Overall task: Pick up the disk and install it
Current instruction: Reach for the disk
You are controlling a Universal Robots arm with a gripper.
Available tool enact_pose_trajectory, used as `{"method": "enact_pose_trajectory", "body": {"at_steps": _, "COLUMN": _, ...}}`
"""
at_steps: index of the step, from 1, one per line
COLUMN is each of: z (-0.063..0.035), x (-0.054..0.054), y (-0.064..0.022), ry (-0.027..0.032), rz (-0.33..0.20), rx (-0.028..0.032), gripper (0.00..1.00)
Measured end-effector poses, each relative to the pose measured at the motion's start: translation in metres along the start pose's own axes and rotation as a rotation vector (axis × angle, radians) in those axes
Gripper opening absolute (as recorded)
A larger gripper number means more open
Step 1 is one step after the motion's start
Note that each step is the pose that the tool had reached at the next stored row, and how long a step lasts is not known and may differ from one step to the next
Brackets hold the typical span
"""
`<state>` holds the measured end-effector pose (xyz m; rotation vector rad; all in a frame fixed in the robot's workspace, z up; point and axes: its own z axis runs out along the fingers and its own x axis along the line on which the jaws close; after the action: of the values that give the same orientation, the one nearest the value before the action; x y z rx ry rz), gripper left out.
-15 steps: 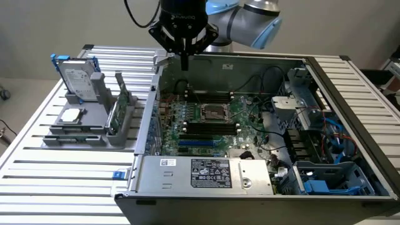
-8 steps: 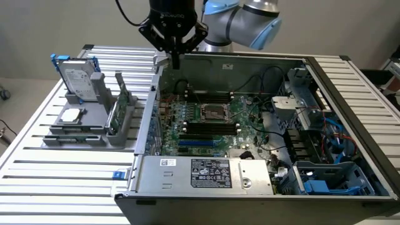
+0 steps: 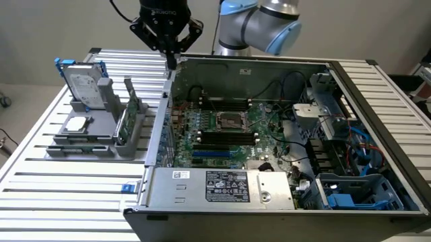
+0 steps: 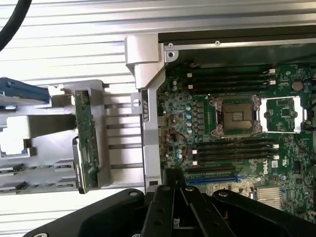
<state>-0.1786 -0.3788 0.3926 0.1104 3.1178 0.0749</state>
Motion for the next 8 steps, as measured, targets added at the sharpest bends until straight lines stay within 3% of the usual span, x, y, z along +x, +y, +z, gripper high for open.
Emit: {"method": "enact_pose_trajectory", "body": {"at_steps": 8, "z": 0.0009, "x": 0.035, "y": 0.0195, "ry": -0.0001, "rz": 0.000, "rx": 0.0000, "gripper": 0.11}}
